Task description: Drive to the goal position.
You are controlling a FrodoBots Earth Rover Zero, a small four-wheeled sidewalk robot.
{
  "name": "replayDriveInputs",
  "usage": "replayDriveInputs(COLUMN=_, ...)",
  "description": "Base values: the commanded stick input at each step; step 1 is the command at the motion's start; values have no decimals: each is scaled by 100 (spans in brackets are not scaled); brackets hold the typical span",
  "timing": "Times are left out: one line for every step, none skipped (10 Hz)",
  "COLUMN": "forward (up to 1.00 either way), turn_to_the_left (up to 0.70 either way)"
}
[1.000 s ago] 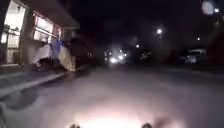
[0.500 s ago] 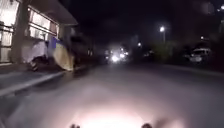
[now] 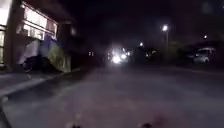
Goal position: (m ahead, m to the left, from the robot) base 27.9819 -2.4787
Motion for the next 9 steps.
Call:
replayDriveInputs(forward=100, turn_to_the_left=0)
replayDriveInputs(forward=100, turn_to_the_left=0)
replayDriveInputs(forward=100, turn_to_the_left=0)
replayDriveInputs(forward=100, turn_to_the_left=0)
replayDriveInputs(forward=100, turn_to_the_left=0)
replayDriveInputs(forward=100, turn_to_the_left=0)
replayDriveInputs(forward=100, turn_to_the_left=0)
replayDriveInputs(forward=100, turn_to_the_left=0)
replayDriveInputs(forward=100, turn_to_the_left=0)
